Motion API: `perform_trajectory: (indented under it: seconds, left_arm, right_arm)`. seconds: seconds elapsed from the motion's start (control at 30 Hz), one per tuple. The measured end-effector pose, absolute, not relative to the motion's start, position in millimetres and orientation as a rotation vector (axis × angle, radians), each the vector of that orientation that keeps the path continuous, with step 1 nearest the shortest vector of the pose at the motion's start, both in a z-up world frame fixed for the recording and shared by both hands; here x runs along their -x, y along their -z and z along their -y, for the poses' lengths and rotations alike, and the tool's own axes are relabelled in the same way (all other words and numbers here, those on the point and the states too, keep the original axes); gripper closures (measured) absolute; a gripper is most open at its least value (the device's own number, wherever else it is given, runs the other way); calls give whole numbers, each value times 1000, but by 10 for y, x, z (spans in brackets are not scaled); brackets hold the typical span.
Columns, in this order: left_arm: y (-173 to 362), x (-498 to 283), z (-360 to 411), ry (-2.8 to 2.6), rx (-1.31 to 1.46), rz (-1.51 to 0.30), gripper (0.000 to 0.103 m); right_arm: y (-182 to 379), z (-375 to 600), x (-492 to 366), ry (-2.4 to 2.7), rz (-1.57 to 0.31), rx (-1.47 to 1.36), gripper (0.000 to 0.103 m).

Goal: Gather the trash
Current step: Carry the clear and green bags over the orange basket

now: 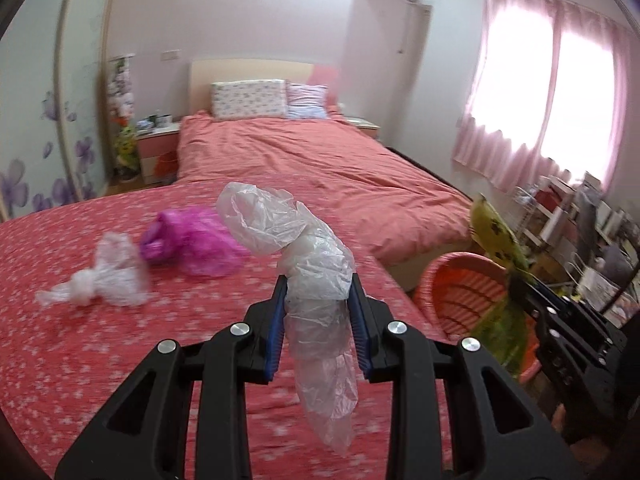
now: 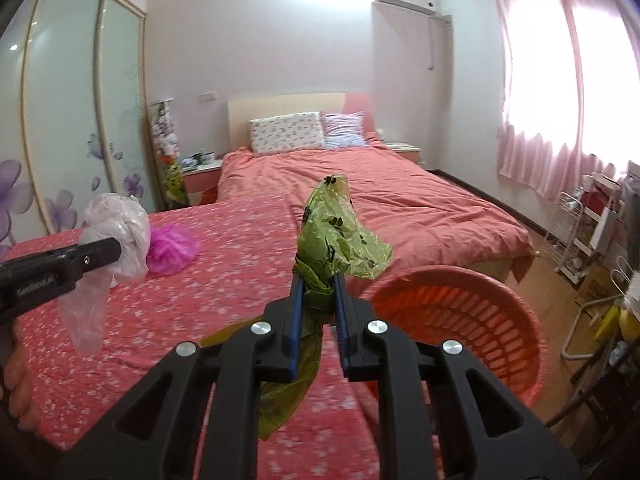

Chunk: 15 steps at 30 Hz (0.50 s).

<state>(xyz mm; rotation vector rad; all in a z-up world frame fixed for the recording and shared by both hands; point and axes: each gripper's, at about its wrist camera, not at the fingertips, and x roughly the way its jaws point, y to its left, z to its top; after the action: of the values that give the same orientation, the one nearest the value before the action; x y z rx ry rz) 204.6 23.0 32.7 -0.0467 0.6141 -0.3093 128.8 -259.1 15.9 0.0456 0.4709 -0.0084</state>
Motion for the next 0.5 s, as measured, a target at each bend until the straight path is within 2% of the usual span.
perform_trajectory:
  seconds: [0.5]
  left_arm:
    - [-153,-2085,724,514,-3,-653,73]
  right_arm:
    - [43,3488,-1230,156,-481,-143,87]
